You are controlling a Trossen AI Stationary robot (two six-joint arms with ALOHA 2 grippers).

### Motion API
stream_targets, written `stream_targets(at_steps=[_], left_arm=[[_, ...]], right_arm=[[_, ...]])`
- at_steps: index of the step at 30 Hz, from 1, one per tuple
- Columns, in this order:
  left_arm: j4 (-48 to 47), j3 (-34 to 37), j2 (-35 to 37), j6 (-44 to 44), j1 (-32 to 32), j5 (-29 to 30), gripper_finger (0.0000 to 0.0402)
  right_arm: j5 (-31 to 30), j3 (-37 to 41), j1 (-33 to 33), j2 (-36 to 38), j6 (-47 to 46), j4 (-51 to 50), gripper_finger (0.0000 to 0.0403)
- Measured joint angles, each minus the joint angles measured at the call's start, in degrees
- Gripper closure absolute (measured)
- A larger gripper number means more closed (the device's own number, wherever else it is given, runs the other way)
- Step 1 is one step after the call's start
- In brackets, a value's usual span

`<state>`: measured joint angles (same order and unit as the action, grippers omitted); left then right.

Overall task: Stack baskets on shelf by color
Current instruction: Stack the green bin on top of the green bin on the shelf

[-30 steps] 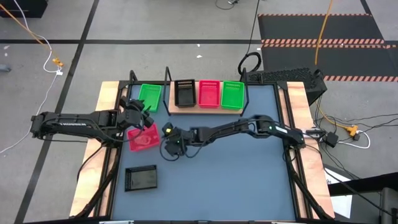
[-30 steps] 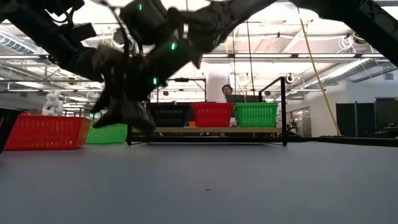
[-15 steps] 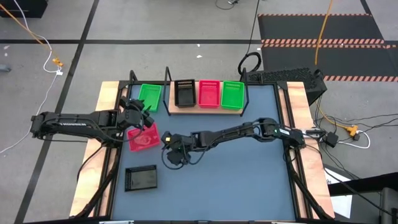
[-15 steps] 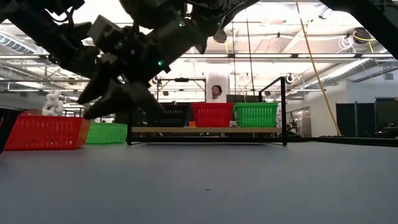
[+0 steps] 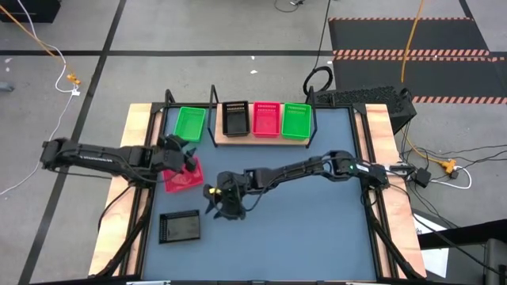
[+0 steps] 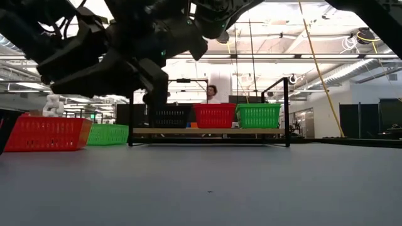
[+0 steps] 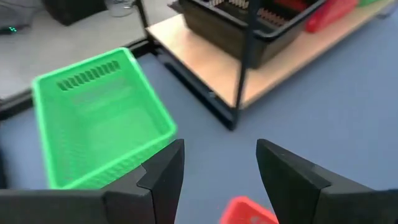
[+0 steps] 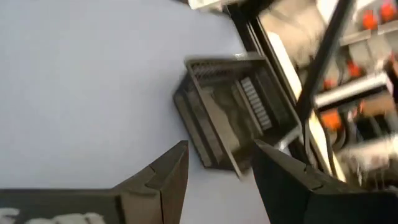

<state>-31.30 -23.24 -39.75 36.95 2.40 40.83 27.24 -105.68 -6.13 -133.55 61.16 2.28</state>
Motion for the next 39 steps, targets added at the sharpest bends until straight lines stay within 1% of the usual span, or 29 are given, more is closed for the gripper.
stream_targets(at_steps=[4,6,9,11,13,17,20,25,29,32,35,37,39], left_arm=[[2.26,0.00,0.00,2.96,4.47,-0.23,0.0199],[3.89,0.00,0.00,3.30,6.84,-0.27,0.0199],[6.74,0.00,0.01,2.85,9.96,-0.27,0.0199],[8.55,0.00,0.01,1.33,11.35,-0.28,0.0199],[10.83,0.00,0.00,-0.25,12.02,-0.19,0.0199],[15.05,-0.02,0.02,-4.81,11.66,0.15,0.0199],[16.31,-0.21,0.02,-7.00,11.51,-0.01,0.0199],[15.25,-0.24,0.02,-10.18,11.42,-0.24,0.0199],[13.61,-0.24,0.02,-11.43,10.23,0.88,0.0199],[12.91,-0.24,0.02,-11.02,9.40,0.86,0.0199],[12.28,-0.24,0.02,-9.83,9.17,-0.37,0.0199],[11.28,-0.24,0.02,-8.61,9.19,-1.34,0.0199],[10.15,-0.24,0.00,-7.67,9.19,-1.87,0.0199]], right_arm=[[1.50,1.90,-0.62,-0.33,2.69,6.29,0.0234],[1.47,2.30,-1.23,-1.18,2.69,12.05,0.0234],[1.54,2.50,-2.29,-3.35,2.14,18.09,0.0234],[2.03,2.57,-2.86,-4.46,2.28,19.07,0.0234],[4.55,2.06,-2.95,-5.32,1.82,19.30,0.0234],[3.70,0.50,-2.48,-5.91,-1.24,20.12,0.0234],[-2.19,0.51,-2.48,-5.91,-4.22,17.30,0.0234],[-17.62,0.57,-3.78,-3.49,-7.38,14.59,0.0234],[-27.73,0.43,-5.00,-0.76,-10.06,12.67,0.0234],[-34.80,0.47,-5.35,0.70,-12.78,8.17,0.0234],[-42.96,0.49,-5.01,2.35,-16.90,2.62,0.0234],[-48.19,0.49,-4.81,3.45,-21.22,-2.25,0.0234],[-49.47,0.53,-4.74,4.95,-28.45,-6.86,0.0234]])
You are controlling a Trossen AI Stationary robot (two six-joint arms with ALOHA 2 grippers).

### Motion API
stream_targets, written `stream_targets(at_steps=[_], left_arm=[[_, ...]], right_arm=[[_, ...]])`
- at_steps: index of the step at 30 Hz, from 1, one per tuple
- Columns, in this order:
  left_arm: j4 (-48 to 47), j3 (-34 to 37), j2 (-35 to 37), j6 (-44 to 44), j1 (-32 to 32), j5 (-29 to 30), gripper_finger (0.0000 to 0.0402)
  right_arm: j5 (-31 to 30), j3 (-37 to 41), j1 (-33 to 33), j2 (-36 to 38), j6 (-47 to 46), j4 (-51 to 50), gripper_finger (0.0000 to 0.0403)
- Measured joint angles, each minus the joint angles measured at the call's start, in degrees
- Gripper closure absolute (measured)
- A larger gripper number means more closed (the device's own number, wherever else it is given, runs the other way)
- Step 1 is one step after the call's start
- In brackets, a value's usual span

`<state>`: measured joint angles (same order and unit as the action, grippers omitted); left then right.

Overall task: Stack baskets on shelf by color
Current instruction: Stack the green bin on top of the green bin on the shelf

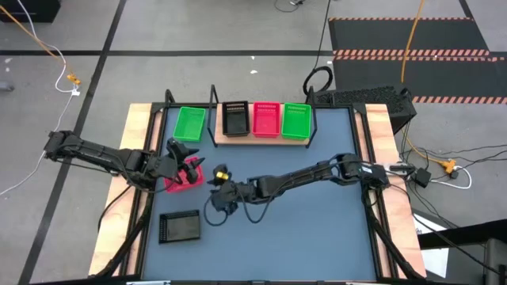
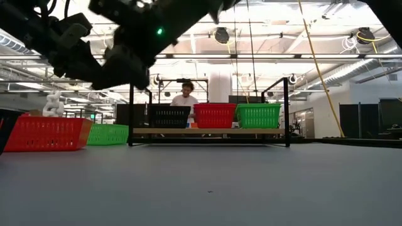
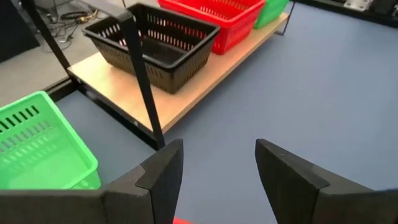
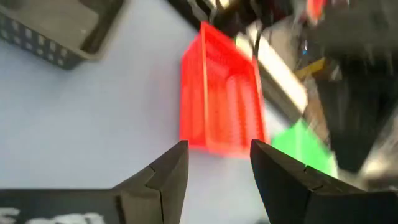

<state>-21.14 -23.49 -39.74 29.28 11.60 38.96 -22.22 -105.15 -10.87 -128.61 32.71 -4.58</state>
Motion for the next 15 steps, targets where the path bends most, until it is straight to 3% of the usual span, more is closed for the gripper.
stream_targets(at_steps=[3,7,12,15], left_arm=[[-0.95,0.00,0.01,0.46,0.00,0.00,0.0199],[-1.07,0.00,0.02,3.34,0.00,-1.34,0.0199],[-1.69,0.00,0.02,5.23,0.00,-11.72,0.0199],[-3.36,0.00,0.00,4.19,0.04,-13.96,0.0199]], right_arm=[[4.73,0.03,-0.02,2.97,-9.31,-4.14,0.0234],[12.14,2.58,1.01,8.53,-14.53,-7.38,0.0234],[12.60,18.51,3.71,17.84,-20.76,-0.85,0.0234],[14.31,32.53,4.72,24.26,-26.48,12.67,0.0234]])
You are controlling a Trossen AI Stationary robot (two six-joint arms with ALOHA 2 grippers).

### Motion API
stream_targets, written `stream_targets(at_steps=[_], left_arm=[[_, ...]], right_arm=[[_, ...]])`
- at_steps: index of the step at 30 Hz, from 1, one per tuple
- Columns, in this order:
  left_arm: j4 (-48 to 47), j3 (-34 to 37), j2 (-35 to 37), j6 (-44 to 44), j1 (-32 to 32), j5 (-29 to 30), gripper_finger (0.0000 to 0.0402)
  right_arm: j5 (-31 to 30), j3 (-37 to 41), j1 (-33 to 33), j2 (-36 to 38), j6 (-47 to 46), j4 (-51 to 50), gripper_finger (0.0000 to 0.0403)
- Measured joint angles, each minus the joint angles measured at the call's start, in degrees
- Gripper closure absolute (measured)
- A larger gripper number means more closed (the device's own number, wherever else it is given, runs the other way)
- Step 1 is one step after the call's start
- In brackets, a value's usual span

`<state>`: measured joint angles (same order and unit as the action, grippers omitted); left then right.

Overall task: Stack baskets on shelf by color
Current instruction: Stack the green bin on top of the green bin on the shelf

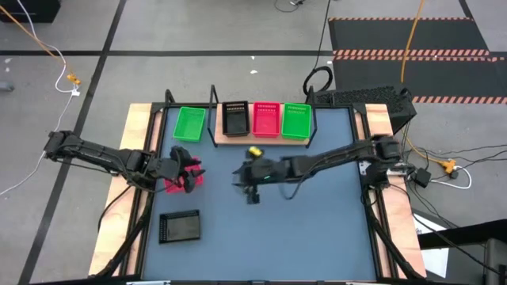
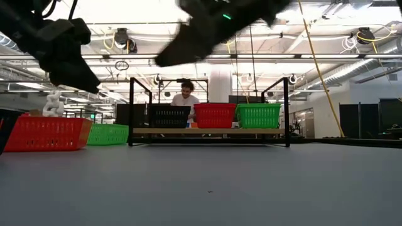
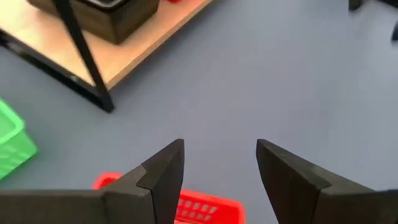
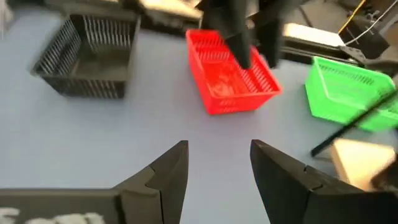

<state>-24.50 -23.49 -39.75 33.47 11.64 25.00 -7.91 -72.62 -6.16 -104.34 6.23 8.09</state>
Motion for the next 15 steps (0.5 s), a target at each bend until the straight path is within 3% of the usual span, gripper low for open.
stream_targets(at_steps=[4,7,15], left_arm=[[-2.04,0.00,0.01,-1.76,-0.85,6.99,0.0199],[-4.35,0.00,0.02,-6.75,-3.80,11.08,0.0199],[-6.71,0.00,0.00,-10.94,-20.19,5.29,0.0199]], right_arm=[[0.62,17.85,0.29,5.40,-5.67,20.41,0.0234],[0.72,26.90,0.31,8.21,-9.13,32.75,0.0234],[-3.64,34.81,0.11,10.33,-13.05,44.62,0.0234]])
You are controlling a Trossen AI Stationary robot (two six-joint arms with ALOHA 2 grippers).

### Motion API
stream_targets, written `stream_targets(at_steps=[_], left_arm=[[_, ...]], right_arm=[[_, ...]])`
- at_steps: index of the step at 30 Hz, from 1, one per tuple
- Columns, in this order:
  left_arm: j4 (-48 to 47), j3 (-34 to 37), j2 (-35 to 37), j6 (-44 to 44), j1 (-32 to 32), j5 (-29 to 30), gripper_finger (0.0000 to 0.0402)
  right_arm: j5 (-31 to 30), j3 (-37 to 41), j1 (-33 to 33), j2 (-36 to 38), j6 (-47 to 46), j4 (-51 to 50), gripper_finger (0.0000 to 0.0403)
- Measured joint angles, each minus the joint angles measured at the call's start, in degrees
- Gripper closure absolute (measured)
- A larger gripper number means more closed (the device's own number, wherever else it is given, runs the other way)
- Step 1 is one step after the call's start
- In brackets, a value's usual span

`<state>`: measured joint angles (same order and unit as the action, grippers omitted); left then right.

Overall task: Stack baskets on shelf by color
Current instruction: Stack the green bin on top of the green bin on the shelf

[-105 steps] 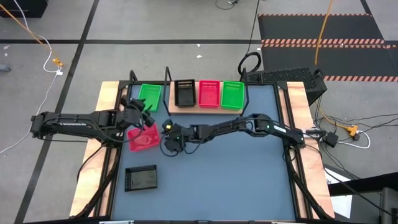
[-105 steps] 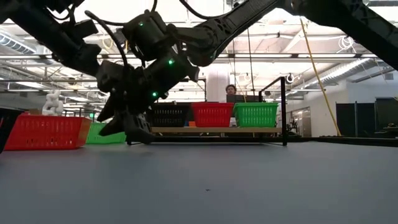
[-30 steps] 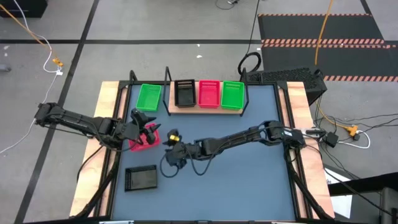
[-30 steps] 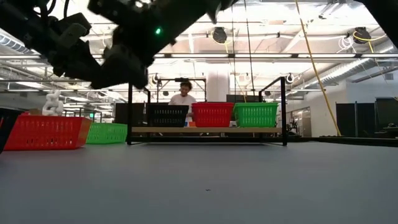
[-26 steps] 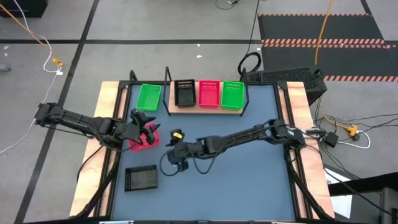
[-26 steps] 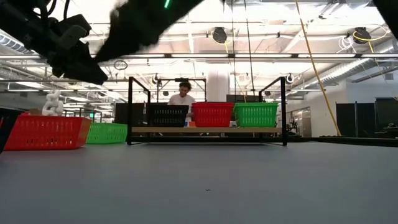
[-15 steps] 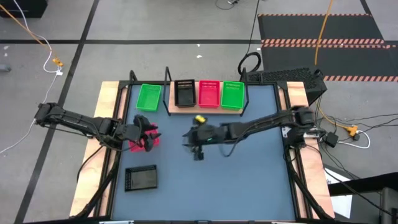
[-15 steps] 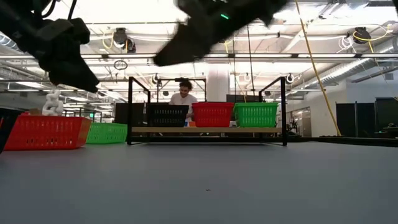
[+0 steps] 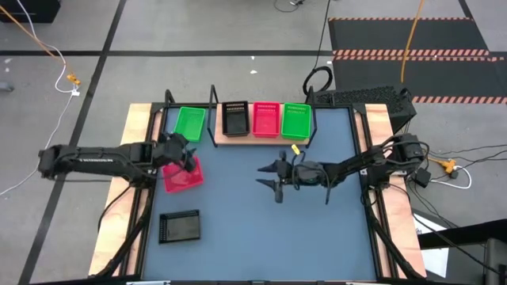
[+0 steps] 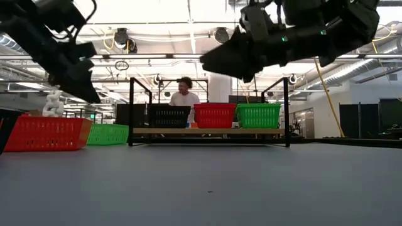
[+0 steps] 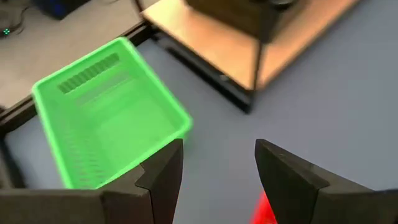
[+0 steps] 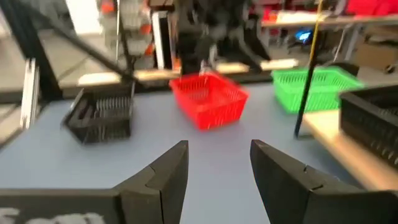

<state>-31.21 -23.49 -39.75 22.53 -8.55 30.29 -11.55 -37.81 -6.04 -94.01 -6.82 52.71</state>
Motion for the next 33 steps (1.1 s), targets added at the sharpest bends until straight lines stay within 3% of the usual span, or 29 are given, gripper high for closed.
stream_targets(at_steps=[6,14,26,33], left_arm=[[0.08,0.00,-0.72,-4.98,-10.11,-2.78,0.0199],[5.68,0.00,-5.49,-9.23,-18.44,-5.14,0.0199],[10.12,-0.09,-16.86,-18.76,-25.97,-12.99,0.0200],[10.99,0.02,-19.63,-22.15,-27.86,-13.32,0.0200]], right_arm=[[-4.44,0.03,0.00,-0.07,0.62,0.02,0.0234],[-9.63,0.03,0.01,-0.05,3.42,-1.52,0.0234],[-9.42,0.03,0.07,-0.07,3.42,-4.09,0.0234],[-9.40,0.01,0.01,-0.07,3.42,-4.76,0.0234]])
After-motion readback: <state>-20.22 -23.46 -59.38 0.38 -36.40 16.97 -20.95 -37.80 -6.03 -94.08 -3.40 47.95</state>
